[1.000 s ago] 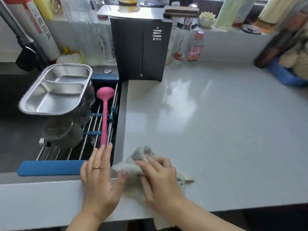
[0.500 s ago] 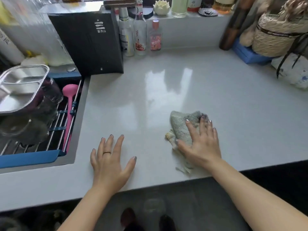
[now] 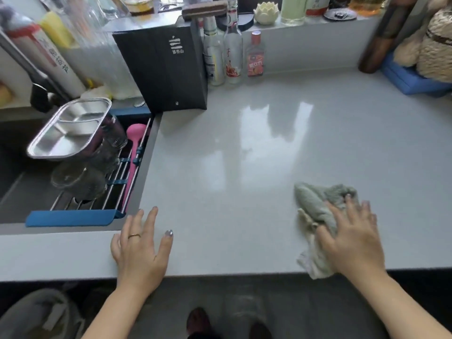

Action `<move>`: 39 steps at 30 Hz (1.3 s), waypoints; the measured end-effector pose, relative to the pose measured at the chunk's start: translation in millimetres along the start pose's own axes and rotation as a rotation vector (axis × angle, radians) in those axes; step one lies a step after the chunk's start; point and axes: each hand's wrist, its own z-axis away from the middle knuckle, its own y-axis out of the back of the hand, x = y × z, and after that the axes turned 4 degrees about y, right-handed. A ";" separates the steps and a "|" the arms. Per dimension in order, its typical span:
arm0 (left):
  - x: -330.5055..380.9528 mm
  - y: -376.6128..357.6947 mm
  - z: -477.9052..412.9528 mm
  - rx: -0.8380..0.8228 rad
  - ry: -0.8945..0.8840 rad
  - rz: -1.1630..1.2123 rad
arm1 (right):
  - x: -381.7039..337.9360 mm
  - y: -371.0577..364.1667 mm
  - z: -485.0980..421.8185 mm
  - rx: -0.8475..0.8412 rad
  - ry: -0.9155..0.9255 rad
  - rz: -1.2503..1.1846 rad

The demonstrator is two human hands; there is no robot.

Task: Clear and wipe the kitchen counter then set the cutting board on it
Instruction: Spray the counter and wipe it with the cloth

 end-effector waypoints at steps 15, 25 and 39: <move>-163.4 57.0 -3.0 -0.001 0.142 0.055 | -248.7 -111.8 75.1 -0.157 0.349 0.108; -232.0 99.9 -28.2 0.016 0.034 0.198 | -375.8 -152.5 106.9 -0.199 0.467 -0.028; -265.8 119.4 -44.2 0.024 0.017 0.279 | -470.9 -180.2 85.5 -0.266 0.619 -0.167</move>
